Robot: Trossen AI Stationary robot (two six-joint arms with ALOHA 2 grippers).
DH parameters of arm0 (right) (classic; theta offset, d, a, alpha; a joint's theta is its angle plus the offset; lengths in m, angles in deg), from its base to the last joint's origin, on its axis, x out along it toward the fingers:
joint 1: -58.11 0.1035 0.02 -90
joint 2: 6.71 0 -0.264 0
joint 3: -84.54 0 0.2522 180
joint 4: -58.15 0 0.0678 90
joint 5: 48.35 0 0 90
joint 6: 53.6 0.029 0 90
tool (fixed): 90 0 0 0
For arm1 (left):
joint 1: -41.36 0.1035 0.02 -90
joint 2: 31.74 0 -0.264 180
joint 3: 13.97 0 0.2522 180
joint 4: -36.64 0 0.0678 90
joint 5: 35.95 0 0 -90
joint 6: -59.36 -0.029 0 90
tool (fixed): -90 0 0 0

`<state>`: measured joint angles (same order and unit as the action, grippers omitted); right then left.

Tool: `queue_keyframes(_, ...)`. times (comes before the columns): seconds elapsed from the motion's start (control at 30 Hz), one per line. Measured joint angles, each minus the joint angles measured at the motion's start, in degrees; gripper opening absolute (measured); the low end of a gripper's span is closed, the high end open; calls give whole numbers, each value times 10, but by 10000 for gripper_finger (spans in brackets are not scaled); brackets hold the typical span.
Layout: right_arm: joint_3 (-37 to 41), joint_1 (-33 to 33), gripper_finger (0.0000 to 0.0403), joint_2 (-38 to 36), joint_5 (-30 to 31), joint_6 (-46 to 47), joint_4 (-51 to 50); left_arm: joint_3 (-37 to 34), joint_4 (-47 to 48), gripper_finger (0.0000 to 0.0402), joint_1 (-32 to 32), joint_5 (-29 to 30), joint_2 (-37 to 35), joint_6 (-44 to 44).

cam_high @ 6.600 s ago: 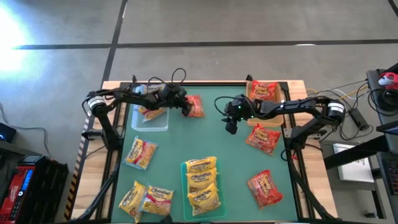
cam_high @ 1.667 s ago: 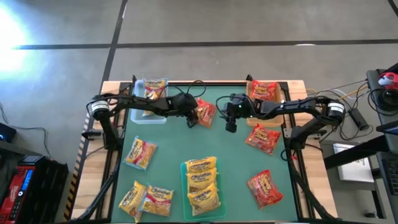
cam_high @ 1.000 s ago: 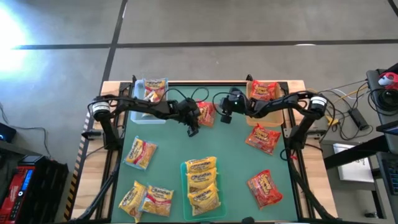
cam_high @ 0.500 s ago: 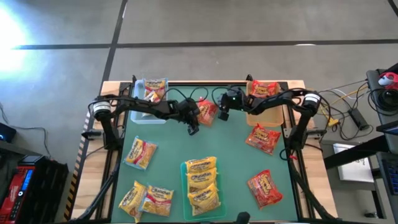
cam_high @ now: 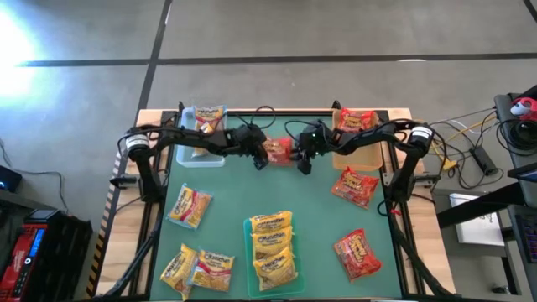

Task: Sort Maruchan noodles
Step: Put the top red noodle pack into the orange bin

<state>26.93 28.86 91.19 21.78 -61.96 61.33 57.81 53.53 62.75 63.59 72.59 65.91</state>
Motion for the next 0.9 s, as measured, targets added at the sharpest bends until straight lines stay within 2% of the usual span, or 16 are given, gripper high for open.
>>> queue_keyframes(0.13, 1, 4, 132, 0, -127, 24, -9, 0, -17, 223, 12, 0, 0, 2)
queue_keyframes(0.2, 1, 6, 132, 0, -165, 28, -8, 0, -19, 223, 14, 0, 0, 16)
queue_keyframes(0.27, 1, 6, 132, -1, -179, 39, -8, 0, -17, 223, 12, -11, -1, 36)
queue_keyframes(0.43, 1, 3, 132, -31, -177, 24, -30, 0, -19, 223, -9, -125, -3, 65)
queue_keyframes(0.53, 2, -2, 132, -58, -176, 6, -50, 0, -19, 223, -31, -137, -3, 65)
queue_keyframes(0.6, 1, -6, 132, -78, -162, -13, -53, 0, -18, 223, -42, -136, -3, 59)
queue_keyframes(0.67, 1, -8, 132, -90, -100, -29, -51, 0, -19, 223, -46, -122, -3, 50)
queue_keyframes(0.77, 1, -8, 132, -95, 14, -45, -51, 0, -18, 223, -45, -69, -3, 45)
queue_keyframes(0.8, 1, -8, 132, -96, 35, -46, -51, 0, -18, 223, -43, -56, -3, 47)
queue_keyframes(0.9, 1, -10, 132, -96, 49, -24, -49, 0, -11, 223, -38, -45, -3, 72)
